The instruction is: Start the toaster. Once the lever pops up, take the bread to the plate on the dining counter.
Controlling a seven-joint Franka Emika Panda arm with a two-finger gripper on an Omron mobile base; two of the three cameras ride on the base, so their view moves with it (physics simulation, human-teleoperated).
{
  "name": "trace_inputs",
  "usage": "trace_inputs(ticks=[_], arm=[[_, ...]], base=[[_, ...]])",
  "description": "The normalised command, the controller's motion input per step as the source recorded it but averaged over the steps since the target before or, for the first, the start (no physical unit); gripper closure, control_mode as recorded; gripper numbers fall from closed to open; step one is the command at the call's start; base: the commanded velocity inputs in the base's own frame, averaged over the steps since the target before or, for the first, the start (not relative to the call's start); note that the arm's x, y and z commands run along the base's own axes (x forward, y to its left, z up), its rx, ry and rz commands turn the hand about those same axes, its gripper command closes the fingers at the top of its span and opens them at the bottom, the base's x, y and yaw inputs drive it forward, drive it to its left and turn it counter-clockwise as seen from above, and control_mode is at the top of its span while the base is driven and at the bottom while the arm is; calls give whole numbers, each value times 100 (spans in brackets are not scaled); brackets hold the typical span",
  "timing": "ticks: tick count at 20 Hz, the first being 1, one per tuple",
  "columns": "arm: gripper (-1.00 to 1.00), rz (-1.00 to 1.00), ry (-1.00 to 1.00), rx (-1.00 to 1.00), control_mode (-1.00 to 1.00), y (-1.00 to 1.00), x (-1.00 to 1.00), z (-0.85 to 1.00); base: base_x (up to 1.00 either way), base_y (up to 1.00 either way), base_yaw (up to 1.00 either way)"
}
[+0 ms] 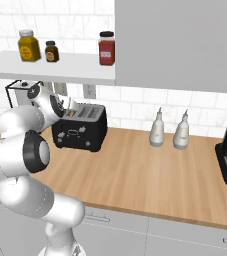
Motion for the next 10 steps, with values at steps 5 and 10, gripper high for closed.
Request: trace_inputs(ticks=[5, 10], arm=[[-100, 0, 0, 0, -100, 0, 0, 0], [-100, 0, 0, 0, -100, 0, 0, 0]], base=[[0, 0, 0], [0, 0, 0]])
